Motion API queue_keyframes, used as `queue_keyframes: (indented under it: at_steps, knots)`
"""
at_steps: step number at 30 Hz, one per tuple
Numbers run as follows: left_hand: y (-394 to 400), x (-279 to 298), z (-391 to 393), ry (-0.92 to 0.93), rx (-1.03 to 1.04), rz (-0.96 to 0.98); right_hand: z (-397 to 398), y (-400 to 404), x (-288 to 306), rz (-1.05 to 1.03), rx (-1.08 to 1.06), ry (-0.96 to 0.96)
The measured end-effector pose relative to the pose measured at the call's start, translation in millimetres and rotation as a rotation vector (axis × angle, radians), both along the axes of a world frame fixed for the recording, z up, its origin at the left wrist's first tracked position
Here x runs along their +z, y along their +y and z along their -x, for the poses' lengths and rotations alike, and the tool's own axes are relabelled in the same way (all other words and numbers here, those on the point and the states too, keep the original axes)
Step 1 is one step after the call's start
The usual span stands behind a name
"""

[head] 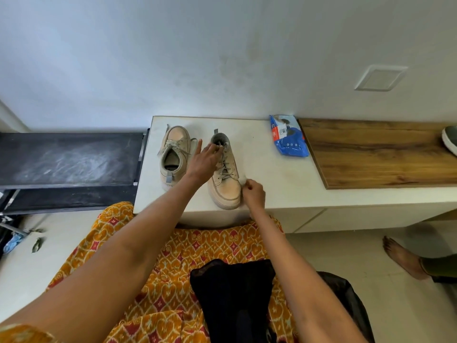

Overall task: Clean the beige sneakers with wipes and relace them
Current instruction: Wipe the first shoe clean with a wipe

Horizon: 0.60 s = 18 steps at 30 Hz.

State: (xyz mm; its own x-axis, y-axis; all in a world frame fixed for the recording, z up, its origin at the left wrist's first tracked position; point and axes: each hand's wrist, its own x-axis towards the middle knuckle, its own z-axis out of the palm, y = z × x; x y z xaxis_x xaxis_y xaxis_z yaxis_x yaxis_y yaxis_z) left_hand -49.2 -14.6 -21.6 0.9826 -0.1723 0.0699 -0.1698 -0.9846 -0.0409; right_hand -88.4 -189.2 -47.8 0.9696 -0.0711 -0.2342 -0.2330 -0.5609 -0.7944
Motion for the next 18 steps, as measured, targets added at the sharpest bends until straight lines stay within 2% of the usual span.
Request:
queue_keyframes:
  at_steps: [6,9,11,14,18]
  knots:
    - [3,-5,4,-0.039,-0.032,-0.055,51,2,-10,-0.108,-0.094,-0.076]
    - [3,-3,4,-0.046,-0.024,-0.064,62,2,-8,-0.116,-0.075,-0.099]
    - [3,-3,5,-0.046,-0.022,-0.078,51,-4,-2,-0.079,-0.045,-0.110]
    - [-4,1,4,-0.048,0.003,-0.071,15,-20,15,-0.020,-0.137,-0.123]
    - [-25,-2,-3,-0.061,0.070,0.048,-25,-38,28,0.057,-0.247,-0.111]
